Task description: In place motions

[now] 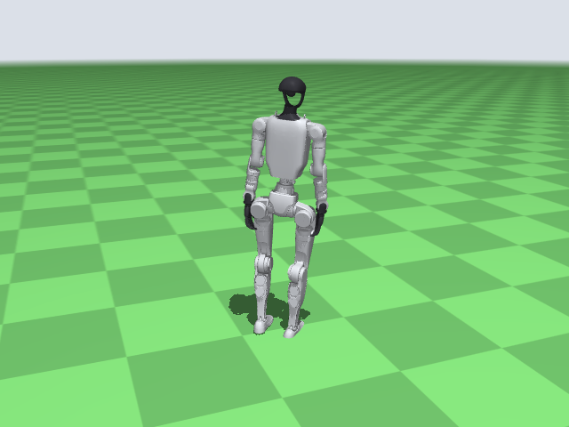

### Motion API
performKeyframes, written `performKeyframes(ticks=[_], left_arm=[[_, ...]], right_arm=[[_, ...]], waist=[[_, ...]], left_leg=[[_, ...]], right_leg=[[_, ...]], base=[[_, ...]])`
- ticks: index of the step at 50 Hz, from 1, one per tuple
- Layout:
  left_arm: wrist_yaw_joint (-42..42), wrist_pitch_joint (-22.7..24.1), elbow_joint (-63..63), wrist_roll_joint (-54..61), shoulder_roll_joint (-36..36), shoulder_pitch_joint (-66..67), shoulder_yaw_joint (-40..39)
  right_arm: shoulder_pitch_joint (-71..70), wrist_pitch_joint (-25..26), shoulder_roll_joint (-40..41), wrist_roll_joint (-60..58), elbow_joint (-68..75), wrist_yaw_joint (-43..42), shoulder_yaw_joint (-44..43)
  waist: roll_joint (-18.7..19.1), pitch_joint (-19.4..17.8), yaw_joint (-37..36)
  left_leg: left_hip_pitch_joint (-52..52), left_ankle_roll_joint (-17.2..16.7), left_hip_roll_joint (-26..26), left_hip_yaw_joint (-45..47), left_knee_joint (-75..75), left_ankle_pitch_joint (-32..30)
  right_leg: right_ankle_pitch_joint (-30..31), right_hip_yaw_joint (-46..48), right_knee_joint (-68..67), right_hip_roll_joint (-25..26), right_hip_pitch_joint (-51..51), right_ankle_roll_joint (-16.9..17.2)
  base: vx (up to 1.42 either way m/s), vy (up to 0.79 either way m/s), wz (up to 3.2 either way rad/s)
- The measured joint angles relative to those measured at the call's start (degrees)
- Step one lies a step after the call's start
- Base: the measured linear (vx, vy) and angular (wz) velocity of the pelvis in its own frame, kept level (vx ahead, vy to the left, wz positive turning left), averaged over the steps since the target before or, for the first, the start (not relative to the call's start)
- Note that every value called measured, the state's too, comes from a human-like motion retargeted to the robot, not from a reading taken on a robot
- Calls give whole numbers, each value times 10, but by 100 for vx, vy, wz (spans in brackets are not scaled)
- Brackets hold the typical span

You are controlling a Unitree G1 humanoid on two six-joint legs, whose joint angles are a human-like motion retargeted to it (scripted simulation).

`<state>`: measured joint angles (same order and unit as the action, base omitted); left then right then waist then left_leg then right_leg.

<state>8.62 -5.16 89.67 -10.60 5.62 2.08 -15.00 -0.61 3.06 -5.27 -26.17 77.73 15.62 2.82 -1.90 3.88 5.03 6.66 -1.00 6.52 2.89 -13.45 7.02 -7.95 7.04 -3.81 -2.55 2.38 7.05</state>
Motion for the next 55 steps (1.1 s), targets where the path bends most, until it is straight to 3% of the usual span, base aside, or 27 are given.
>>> performKeyframes(ticks=[3, 10, 16, 30, 40, 50, 55], left_arm=[[0, -1, -9, 6, -5, -15, 5], [3, 5, -29, 0, -12, -9, 9], [3, 2, -17, -6, -11, -4, 9], [10, 1, -39, 4, 2, -17, -2], [14, -10, -38, -8, 5, -32, 1], [1, -13, -24, -11, -1, -10, -1], [-24, -21, -9, -5, -7, -20, 11]], right_arm=[[-5, 19, -14, -25, 32, 5, 2], [-2, 74, -33, -83, 97, -1, 9], [27, 66, -34, -61, 85, -1, -24], [16, 42, -21, -12, 13, -1, -10], [-2, 28, -22, -27, -14, -28, 35], [18, 35, -25, -20, 21, -24, 17], [24, 32, -28, -17, 9, -21, -2]], waist=[[1, -8, 5], [-7, -4, 13], [4, 0, 13], [4, -22, 17], [22, -45, 35], [14, -27, 3], [11, -39, 5]], left_leg=[[14, -27, -8, 10, -24, 3], [7, 27, -51, 88, 5, 37], [-23, -7, -68, 119, 66, -6], [-45, 10, -52, 188, 142, -6], [-24, 18, -65, 214, 149, -10], [-21, 5, -61, 211, 141, -9], [-6, -6, -63, 181, 120, -19]], right_leg=[[3, 18, 3, -4, 0, -1], [7, 10, 2, -16, 4, -2], [19, -3, 8, -4, 2, -6], [63, -32, -3, -18, 41, 17], [40, -18, -48, -9, 54, 0], [26, -22, -27, -14, 10, -5], [41, 3, -4, -20, -5, 0]], base=[[-15, -3, 55], [2, -1, -5], [15, 2, -26], [13, 6, -45], [0, 7, -20], [-5, -1, 1], [-23, -5, 56]])
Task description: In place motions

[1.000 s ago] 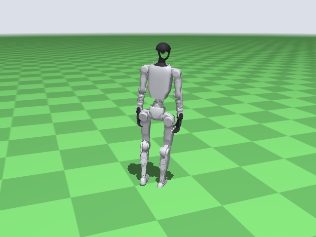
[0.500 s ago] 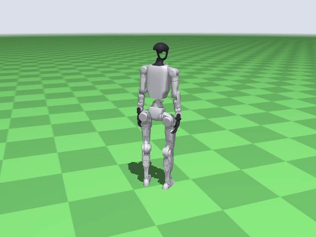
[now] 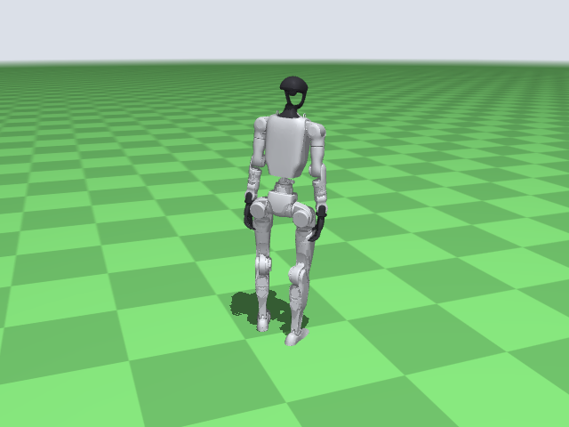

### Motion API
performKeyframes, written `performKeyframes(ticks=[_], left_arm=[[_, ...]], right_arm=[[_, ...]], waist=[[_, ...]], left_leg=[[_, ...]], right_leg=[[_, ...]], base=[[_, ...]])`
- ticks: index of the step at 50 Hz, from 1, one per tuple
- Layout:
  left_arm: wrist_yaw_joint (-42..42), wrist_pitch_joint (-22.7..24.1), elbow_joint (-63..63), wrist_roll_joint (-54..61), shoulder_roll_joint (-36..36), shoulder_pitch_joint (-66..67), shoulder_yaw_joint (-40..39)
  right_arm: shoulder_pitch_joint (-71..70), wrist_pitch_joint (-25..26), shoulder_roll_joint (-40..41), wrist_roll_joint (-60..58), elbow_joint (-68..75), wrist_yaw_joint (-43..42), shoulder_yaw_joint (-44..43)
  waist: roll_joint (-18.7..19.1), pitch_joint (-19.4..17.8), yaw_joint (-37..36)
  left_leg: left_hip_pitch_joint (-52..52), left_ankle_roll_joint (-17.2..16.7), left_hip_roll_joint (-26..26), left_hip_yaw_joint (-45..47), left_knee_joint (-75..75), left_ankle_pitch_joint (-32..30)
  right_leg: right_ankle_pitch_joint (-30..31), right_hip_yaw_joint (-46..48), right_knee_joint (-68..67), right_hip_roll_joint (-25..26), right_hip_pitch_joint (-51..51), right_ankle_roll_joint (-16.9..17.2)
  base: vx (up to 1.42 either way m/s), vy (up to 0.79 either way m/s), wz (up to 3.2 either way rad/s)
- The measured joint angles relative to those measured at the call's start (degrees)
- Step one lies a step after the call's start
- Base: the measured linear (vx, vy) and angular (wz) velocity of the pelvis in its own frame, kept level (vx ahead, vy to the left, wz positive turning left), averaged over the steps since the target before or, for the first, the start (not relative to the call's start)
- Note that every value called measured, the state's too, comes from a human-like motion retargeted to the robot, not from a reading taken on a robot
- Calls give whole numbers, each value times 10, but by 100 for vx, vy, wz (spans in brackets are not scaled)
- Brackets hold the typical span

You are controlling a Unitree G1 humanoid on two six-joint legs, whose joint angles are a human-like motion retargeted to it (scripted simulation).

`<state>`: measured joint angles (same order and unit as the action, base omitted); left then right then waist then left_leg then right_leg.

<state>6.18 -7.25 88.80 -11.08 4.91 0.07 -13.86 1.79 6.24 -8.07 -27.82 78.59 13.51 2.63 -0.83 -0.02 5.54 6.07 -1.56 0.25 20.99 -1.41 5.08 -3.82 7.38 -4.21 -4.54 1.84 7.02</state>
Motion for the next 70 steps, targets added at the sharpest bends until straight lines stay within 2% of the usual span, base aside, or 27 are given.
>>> performKeyframes(ticks=[5, 9, 13, 15, 20, 24, 31, 39, 55, 70], left_arm=[[4, 3, -8, -9, 4, -10, 20], [-9, 6, -7, -3, 0, -20, 50], [-5, 10, -9, -5, -8, -16, 52], [-5, 13, -9, -13, -11, -7, 46], [-1, 13, -11, -35, -11, 22, 36], [9, 10, -13, -46, 0, 24, 15], [4, 8, -15, -31, 26, 37, 0], [15, 5, -2, 22, 26, 38, -40], [14, 8, 9, 3, 14, 24, -13], [16, 12, 3, 3, 24, 6, 7]], right_arm=[[8, -4, -1, 4, -8, -6, -17], [25, -1, 0, 11, -4, -7, -39], [37, -1, 2, 4, 0, -12, -44], [40, -1, 2, -1, 7, -16, -44], [57, 0, -10, 6, 21, -15, -45], [56, 3, -17, 23, 30, -19, -62], [76, -4, -33, 27, 39, -24, -84], [61, -5, -34, 32, 42, -33, -81], [64, -21, -15, 7, 32, -7, -42], [55, -22, -26, 27, 31, -15, -63]], waist=[[-3, -1, 3], [-16, 5, -21], [-27, 10, -28], [-26, 19, -17], [10, 36, -11], [18, 40, 6], [13, 53, -29], [7, 38, -42], [-6, 33, -68], [-19, 34, -64]], left_leg=[[32, -33, 0, -46, -26, -23], [43, -19, 17, -104, -60, 3], [11, 4, -3, -25, -94, 51], [-1, -15, -25, 2, -110, 61], [-44, -21, -20, 15, -35, 68], [-47, -18, -8, -7, -2, 53], [-50, -12, 11, -22, 14, 51], [-55, -5, 22, -31, 13, 57], [-52, -2, 37, -56, 13, 57], [-41, -4, 38, -72, 10, 61]], right_leg=[[5, 28, 13, -2, -2, -1], [12, 55, 17, -17, 0, -3], [19, 67, 19, -32, -3, -2], [19, 72, 18, -37, -4, 0], [18, 61, 16, -7, -17, -3], [17, 81, 12, -11, -21, -2], [23, 99, 13, -24, -29, 5], [30, 112, 11, -34, -40, 10], [40, 142, 18, -46, -57, 13], [46, 167, 21, -46, -60, 13]], base=[[-22, -5, 76], [-9, 2, 63], [7, 11, 16], [24, 20, 18], [34, 21, -8], [21, 20, 39], [29, 18, 19], [11, 12, 10], [9, 13, 17], [0, 0, 10]])
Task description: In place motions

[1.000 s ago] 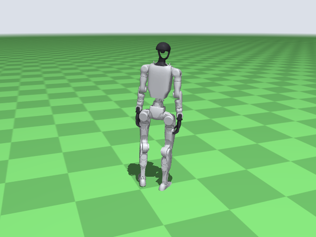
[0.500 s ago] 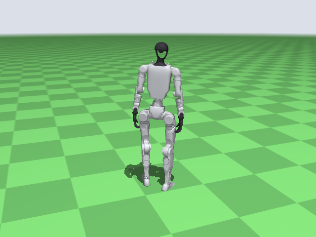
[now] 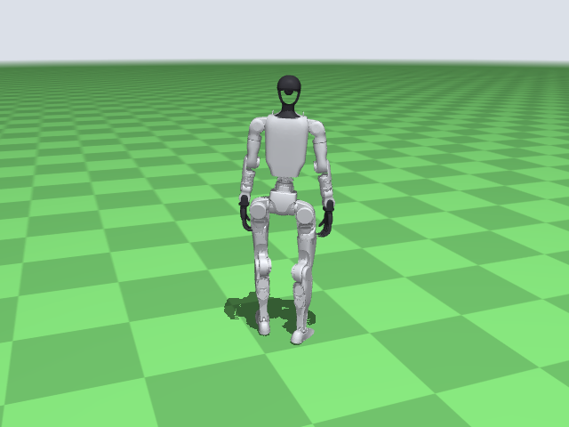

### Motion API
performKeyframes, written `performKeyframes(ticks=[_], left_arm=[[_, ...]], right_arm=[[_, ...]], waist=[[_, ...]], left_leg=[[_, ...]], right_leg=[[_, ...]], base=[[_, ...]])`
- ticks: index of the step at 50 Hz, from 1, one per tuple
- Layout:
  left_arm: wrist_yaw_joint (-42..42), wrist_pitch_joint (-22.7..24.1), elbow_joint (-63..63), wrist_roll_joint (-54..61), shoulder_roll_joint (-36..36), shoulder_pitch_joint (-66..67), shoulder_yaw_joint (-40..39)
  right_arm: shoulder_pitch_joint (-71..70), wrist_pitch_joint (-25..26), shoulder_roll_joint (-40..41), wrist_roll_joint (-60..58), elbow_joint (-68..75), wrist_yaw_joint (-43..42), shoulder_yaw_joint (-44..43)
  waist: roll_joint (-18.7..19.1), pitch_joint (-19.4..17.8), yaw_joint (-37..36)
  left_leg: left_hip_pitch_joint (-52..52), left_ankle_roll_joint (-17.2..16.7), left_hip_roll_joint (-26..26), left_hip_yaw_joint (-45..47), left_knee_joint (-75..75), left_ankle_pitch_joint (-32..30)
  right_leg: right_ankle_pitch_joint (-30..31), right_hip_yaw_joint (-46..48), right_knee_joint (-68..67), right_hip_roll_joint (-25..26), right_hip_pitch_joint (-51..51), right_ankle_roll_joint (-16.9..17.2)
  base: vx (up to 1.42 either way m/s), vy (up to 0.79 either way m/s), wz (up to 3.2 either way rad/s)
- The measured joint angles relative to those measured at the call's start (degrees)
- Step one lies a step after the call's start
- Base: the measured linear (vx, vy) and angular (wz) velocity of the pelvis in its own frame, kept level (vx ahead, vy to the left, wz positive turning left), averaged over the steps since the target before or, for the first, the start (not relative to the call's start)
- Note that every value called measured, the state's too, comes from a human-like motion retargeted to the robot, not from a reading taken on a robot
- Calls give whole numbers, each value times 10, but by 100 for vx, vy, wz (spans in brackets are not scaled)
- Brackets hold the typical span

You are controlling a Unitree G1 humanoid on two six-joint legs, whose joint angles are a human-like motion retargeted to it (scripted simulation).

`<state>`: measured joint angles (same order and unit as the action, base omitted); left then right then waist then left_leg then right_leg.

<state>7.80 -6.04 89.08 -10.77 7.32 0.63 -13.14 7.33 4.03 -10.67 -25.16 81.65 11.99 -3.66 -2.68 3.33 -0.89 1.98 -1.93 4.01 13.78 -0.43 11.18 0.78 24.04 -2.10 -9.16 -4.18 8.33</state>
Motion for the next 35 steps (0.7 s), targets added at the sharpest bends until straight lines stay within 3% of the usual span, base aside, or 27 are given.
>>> performKeyframes(ticks=[35], left_arm=[[6, 0, -8, 4, -1, -7, -4]], right_arm=[[-3, 2, 19, -29, 3, 29, 19]], waist=[[3, 21, 67]], left_leg=[[-25, -6, -28, 104, 13, 38]], right_leg=[[37, -93, -12, 20, 49, -4]], base=[[-11, -11, -24]])
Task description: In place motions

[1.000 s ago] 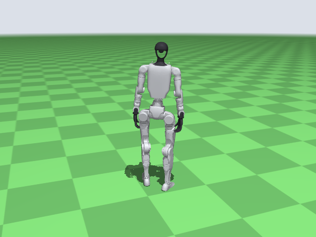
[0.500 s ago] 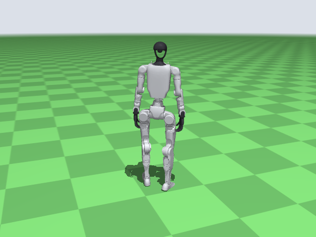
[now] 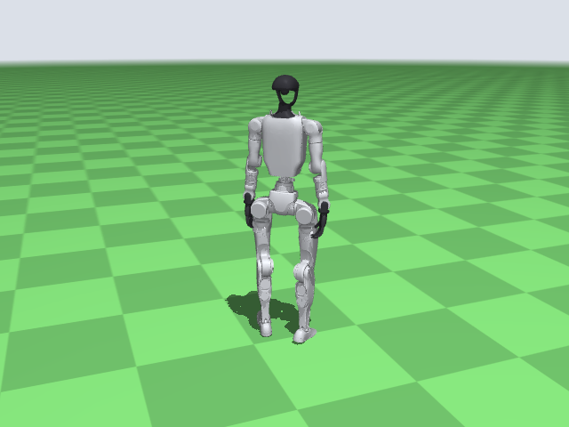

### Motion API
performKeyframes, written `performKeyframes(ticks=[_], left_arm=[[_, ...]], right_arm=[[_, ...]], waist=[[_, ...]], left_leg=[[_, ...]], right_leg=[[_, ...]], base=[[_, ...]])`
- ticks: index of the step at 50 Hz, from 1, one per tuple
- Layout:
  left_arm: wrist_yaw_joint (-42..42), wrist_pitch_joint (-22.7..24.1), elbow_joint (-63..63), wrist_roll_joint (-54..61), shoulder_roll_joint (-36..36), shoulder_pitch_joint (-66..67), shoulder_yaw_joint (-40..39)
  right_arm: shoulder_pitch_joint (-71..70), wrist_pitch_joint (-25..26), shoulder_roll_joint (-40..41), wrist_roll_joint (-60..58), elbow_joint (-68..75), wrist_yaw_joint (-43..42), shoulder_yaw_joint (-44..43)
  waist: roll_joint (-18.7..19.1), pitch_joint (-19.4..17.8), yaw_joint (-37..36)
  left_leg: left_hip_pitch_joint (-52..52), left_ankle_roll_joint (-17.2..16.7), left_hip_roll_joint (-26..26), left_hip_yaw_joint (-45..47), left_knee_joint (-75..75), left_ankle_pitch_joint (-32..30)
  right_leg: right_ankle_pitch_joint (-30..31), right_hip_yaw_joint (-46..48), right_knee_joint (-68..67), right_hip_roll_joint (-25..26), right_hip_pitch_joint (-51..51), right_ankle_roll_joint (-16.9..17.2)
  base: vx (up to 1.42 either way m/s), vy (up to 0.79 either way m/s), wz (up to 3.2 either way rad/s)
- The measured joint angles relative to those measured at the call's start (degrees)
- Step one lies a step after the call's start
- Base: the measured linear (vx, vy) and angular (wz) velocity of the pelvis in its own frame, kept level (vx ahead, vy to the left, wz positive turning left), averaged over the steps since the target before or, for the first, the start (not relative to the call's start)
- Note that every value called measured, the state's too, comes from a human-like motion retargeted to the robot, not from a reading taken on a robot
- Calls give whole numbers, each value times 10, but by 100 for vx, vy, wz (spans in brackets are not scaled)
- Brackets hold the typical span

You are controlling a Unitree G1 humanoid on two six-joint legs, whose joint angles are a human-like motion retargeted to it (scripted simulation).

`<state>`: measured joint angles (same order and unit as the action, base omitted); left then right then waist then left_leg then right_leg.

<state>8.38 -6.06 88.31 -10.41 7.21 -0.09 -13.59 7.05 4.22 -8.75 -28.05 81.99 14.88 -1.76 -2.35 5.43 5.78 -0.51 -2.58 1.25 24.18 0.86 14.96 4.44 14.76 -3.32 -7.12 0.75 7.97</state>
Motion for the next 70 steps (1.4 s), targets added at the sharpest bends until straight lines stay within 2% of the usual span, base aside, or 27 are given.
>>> performKeyframes(ticks=[19, 38, 43, 55, 70], left_arm=[[0, -2, 8, -7, -4, 11, -4], [8, -1, -8, -3, -7, 12, -7], [6, -2, -7, -6, -2, 9, -7], [13, 0, -8, -4, 0, -9, 8], [-7, -6, 27, -3, 6, 9, -23]], right_arm=[[-7, 1, 0, 4, 1, 3, 4], [-2, -1, -9, 12, -7, 0, 2], [6, -6, -8, 17, -3, 0, 1], [32, -8, -15, -7, 29, -7, -17], [13, -14, -12, 14, -2, -25, -18]], waist=[[9, -1, 18], [18, -3, -15], [17, -6, -38], [-1, 1, -122], [3, -15, -213]], left_leg=[[-2, -5, -9, 23, 0, 7], [26, -1, 6, -44, -11, -3], [44, 2, 11, -84, -19, -14], [115, -6, 58, -254, -33, -57], [146, -69, 85, -347, -18, -119]], right_leg=[[9, -11, 0, 4, 7, 0], [-3, 61, 8, -14, -27, 6], [-18, 106, 6, -21, -47, 12], [-56, 299, 6, -40, -105, 39], [-102, 436, -28, -20, -146, 63]], base=[[-5, 0, -6], [19, 9, 33], [15, 22, 77], [6, 24, 137], [-5, 14, 120]])
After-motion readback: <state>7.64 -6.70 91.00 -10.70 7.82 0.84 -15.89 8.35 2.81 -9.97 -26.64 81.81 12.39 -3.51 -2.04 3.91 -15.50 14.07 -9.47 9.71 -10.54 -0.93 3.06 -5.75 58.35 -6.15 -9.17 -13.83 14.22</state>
